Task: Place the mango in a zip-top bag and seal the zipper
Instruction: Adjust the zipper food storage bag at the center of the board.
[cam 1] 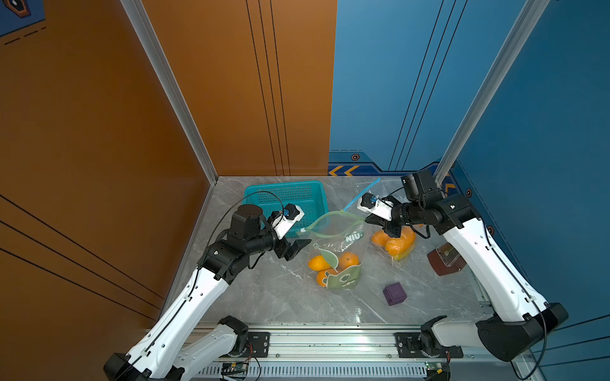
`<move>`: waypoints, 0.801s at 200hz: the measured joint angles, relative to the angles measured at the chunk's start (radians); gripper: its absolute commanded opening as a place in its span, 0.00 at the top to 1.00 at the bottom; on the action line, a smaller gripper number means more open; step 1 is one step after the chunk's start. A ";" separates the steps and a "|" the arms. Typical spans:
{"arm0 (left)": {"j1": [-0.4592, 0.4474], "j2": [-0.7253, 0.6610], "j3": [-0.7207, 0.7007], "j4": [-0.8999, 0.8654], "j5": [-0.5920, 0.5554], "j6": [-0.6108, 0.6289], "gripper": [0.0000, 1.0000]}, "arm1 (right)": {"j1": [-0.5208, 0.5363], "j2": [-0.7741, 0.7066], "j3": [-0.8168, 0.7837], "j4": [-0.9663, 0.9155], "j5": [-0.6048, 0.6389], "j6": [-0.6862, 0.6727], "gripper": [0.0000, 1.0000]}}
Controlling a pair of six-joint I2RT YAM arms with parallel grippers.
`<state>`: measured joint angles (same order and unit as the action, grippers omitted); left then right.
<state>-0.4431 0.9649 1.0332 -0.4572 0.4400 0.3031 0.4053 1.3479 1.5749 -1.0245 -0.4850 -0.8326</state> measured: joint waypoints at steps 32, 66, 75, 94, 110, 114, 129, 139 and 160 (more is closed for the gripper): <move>0.065 -0.036 -0.064 0.042 0.016 -0.047 0.06 | 0.000 -0.019 -0.019 0.015 -0.001 0.003 1.00; 0.226 -0.066 -0.235 0.322 0.178 -0.252 0.09 | -0.008 -0.019 -0.021 0.016 -0.011 0.003 1.00; 0.283 -0.063 -0.278 0.406 0.229 -0.320 0.10 | -0.009 -0.018 -0.021 0.016 -0.012 0.003 1.00; 0.332 -0.051 -0.316 0.517 0.315 -0.419 0.10 | -0.010 -0.019 -0.021 0.016 -0.012 0.003 1.00; 0.325 -0.053 -0.321 0.575 0.378 -0.459 0.19 | -0.013 -0.018 -0.021 0.016 -0.013 0.003 1.00; 0.323 -0.055 -0.321 0.589 0.392 -0.468 0.20 | -0.015 -0.018 -0.021 0.016 -0.015 0.003 1.00; 0.319 -0.056 -0.322 0.626 0.431 -0.489 0.29 | -0.019 -0.018 -0.021 0.016 -0.016 0.003 1.00; 0.318 -0.055 -0.323 0.641 0.451 -0.510 0.33 | -0.021 -0.019 -0.021 0.016 -0.016 0.003 1.00; 0.315 -0.039 -0.329 0.662 0.486 -0.522 0.33 | -0.022 -0.019 -0.021 0.017 -0.019 0.003 1.00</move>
<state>-0.1276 0.9264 0.7040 0.2050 0.9260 -0.2192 0.3832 1.3293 1.5536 -1.0077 -0.5045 -0.8295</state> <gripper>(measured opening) 0.672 0.049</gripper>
